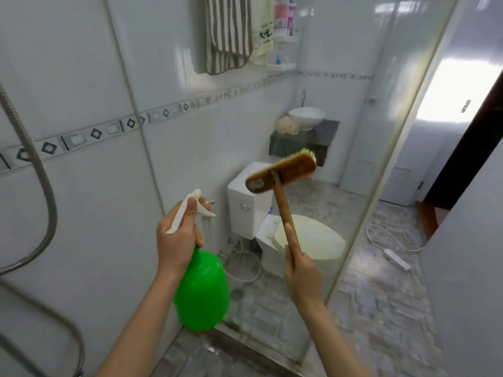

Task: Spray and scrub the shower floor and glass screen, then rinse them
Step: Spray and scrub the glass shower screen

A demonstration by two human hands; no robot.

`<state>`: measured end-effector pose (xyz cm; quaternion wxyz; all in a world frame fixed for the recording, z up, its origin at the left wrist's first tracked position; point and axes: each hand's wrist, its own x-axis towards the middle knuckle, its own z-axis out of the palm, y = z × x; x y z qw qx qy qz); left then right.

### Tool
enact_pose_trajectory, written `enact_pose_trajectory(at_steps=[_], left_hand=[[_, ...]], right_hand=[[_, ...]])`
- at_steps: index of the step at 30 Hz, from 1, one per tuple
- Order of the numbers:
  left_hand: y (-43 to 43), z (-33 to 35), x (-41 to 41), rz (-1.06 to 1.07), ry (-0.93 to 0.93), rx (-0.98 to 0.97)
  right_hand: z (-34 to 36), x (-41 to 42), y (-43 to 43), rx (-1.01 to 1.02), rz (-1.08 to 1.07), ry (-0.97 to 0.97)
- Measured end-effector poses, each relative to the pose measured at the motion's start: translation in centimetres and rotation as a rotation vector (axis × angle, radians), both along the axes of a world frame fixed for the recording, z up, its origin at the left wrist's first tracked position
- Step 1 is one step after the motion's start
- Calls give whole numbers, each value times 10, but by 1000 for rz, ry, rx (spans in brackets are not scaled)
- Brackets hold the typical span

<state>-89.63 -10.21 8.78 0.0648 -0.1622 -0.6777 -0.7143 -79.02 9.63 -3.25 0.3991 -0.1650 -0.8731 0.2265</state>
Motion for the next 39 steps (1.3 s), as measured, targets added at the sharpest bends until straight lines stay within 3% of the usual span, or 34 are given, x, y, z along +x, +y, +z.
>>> enact_pose_trajectory(at_steps=[5, 11, 16, 19, 23, 29, 31, 35, 39], left_hand=[[-26, 15, -47, 31, 47, -17], [-52, 31, -97, 9, 66, -7], [-65, 33, -127, 27, 81, 1], [-74, 33, -140, 36, 93, 13], [-88, 33, -154, 33, 83, 13], [-102, 31, -164, 14, 88, -1], [-107, 32, -167, 11, 89, 4], [-114, 24, -172, 6, 70, -15], [-115, 11, -174, 27, 60, -50]], right_hand=[[81, -112, -24, 107, -97, 89], [25, -107, -55, 18, -33, 71], [140, -201, -69, 77, -16, 229], [106, -209, -78, 31, 12, 264], [36, -185, -101, -29, 44, 132], [126, -259, -109, 3, 51, 288], [90, -250, -109, 11, 57, 238], [7, -211, -120, 42, 8, -106], [56, -265, -130, 153, 57, -211]])
